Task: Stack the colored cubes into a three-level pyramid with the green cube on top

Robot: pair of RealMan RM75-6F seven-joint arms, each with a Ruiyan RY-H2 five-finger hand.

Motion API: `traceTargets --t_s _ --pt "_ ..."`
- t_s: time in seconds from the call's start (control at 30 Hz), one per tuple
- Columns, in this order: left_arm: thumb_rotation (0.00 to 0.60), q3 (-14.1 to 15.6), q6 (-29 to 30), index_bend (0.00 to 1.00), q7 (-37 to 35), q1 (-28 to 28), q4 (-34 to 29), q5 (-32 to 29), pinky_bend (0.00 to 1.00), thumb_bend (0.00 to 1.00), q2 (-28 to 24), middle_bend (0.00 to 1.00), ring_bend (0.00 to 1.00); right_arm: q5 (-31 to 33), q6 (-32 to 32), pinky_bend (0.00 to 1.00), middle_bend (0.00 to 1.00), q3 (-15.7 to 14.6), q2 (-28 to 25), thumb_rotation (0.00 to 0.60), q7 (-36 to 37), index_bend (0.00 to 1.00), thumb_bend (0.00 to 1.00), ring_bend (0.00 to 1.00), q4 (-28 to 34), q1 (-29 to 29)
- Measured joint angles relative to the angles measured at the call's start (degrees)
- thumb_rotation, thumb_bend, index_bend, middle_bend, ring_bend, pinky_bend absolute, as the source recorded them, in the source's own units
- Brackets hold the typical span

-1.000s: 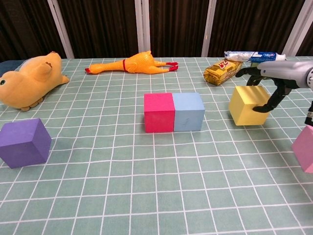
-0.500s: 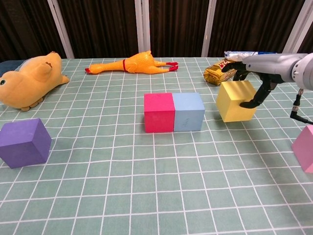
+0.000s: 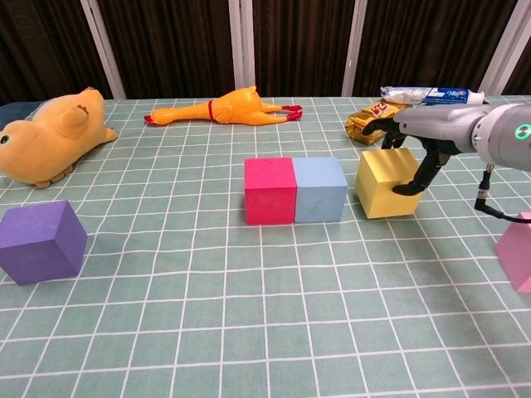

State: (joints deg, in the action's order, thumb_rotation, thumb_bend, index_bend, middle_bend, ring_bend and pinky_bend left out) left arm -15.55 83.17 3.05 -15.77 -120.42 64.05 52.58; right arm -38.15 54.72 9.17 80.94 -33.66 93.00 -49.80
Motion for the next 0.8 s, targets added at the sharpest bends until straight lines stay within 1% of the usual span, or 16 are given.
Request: traceTargets --t_s 0.37,0.8 --pt "0.600 -0.28 -0.45 0.00 -0.62 0.13 0.17 -0.30 0.09 0.07 -0.30 0.06 0.02 2.56 -0.59 0.00 0.31 -0.13 1.20 0.600 -1.30 0.00 0.36 0.19 -1.65 -1.52" --pt "0.600 -0.53 -0.84 0.00 -0.65 0.10 0.57 -0.89 0.09 0.07 -0.21 0.06 0.02 3.79 -0.92 0.00 0.31 0.01 2.10 0.600 -1.60 0.00 0.36 0.19 -2.46 -2.86"
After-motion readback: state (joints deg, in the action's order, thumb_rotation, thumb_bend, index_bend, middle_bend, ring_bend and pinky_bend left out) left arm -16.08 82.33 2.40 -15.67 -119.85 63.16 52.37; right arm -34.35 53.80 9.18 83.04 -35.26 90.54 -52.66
